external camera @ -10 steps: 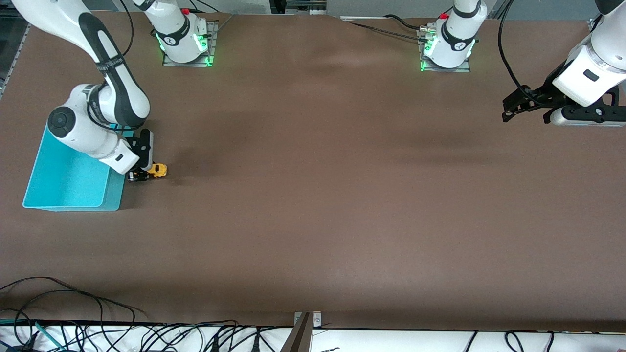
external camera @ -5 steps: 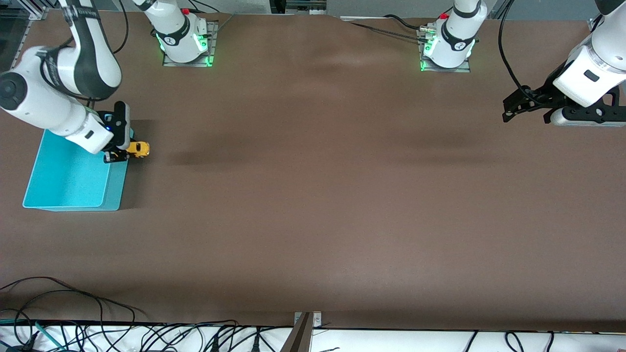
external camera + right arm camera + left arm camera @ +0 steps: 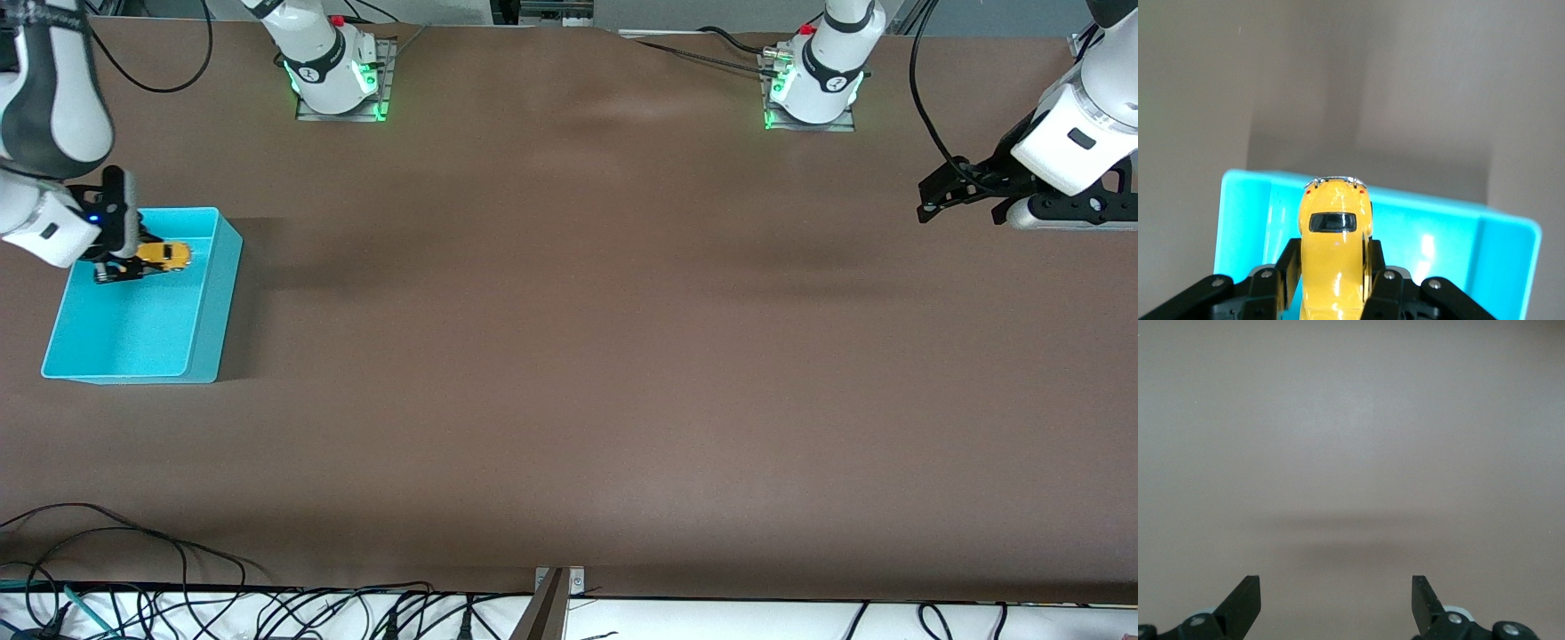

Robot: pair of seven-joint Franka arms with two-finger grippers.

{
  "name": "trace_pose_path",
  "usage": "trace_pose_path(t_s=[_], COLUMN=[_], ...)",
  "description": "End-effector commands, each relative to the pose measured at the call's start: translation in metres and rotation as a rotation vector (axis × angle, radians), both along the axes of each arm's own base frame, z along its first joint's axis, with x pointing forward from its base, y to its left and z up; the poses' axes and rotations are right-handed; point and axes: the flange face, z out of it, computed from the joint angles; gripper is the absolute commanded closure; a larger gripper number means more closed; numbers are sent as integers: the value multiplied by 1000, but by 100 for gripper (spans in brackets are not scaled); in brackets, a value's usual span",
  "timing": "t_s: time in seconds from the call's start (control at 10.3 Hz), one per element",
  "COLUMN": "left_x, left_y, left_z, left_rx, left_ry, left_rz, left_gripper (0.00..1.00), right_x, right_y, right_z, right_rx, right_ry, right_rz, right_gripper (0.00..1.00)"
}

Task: Wind up and store yellow beetle car
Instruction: 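Lift the car and lower it into the blue bin with the right gripper, then open the right gripper and raise it out of the bin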

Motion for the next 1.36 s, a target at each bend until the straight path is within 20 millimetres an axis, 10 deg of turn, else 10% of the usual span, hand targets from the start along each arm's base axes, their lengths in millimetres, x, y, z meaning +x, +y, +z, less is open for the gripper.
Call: trace_pose_path(t_s=[0.0,0.39,0.88,0.97,1.07,1.27], left_x=[-2,-4,-4,-4,-4,-4], left_y=[3,3,2,2,1,2], left_z=[3,3,3,3,3,3], left_rx=[2,3,2,2,0,-1], left_ry=[7,17,19,19,19,19], left_rz=[4,6,3,4,3,5], left_gripper=[0,0,0,0,0,0], right_x=[18,5,-10,-8,-7,2], right_y=[-52,-125,-137,-136,-135,-126], right_z=[-53,-162,-196,-196,-194,-175], right_rx=[-11,71,108,120,143,147], right_ry=[92,208,235,221,203,180], right_rz=[16,3,-35,-50,-70,-59], right_gripper=[100,100,100,62,1,0])
